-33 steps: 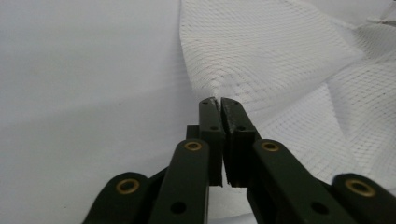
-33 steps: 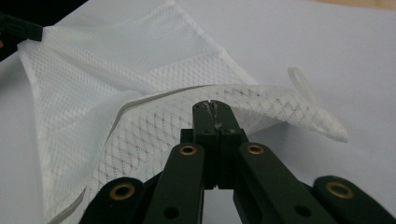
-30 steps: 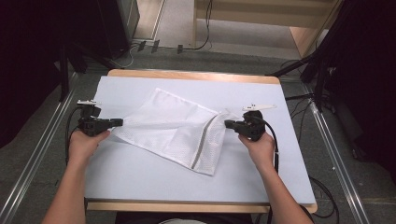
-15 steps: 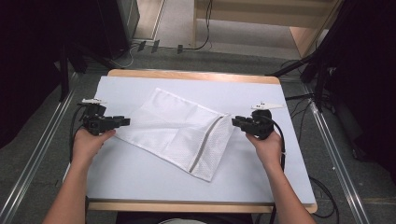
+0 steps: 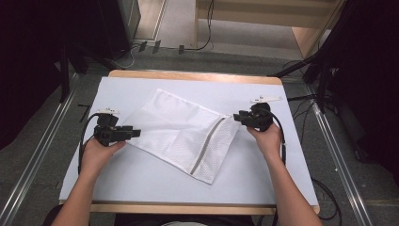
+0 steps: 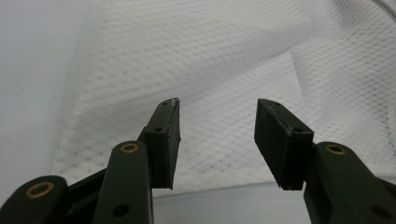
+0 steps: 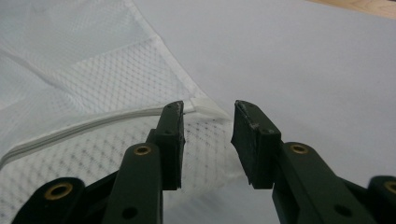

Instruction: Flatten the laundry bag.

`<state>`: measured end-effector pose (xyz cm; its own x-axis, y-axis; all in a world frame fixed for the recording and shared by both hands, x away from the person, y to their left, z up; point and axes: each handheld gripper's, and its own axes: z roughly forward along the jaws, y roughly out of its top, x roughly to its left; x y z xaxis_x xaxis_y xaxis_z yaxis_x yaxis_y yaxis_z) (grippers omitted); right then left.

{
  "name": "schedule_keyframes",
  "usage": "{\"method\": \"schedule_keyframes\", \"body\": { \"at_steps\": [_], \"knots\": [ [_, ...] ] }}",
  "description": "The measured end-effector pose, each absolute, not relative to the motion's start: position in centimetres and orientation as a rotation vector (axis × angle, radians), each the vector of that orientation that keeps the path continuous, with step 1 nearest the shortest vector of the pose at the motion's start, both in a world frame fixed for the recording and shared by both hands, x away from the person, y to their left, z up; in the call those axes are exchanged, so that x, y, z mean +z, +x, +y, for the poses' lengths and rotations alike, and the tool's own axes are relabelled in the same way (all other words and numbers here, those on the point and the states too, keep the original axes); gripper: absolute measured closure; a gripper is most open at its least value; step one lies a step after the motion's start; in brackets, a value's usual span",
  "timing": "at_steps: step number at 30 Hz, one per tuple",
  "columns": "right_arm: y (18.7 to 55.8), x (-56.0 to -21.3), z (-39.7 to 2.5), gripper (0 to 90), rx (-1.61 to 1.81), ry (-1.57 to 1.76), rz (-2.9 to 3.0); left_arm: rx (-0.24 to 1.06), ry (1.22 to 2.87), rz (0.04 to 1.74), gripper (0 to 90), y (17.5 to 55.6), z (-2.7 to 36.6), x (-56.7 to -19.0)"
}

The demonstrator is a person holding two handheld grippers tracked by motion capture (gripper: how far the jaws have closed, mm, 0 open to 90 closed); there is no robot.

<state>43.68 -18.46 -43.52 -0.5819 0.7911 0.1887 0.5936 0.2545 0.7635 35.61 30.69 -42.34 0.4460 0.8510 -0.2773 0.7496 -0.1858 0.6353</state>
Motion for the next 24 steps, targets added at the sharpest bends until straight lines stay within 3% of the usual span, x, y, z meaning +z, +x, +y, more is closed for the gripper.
{"method": "schedule_keyframes", "body": {
  "at_steps": [10, 19, 22, 24],
  "knots": [
    [46.9, -46.2, -17.6, 54.9, 1.11, 1.266, 2.373, 0.243, 2.012, 1.387, 45.1, 33.5, 30.6, -44.0],
    [47.1, -47.2, -17.0, 56.5, 1.061, 1.247, 2.428, 0.353, 2.062, 1.353, 43.1, 34.1, 30.1, -45.2],
    [46.9, -47.3, -17.0, 60.8, 1.053, 1.256, 2.418, 0.394, 2.054, 1.342, 45.6, 33.7, 29.8, -45.5],
    [46.7, -47.3, -16.9, 63.6, 1.053, 1.264, 2.403, 0.413, 2.032, 1.36, 53.4, 33.4, 29.6, -45.6]
  ]
}}
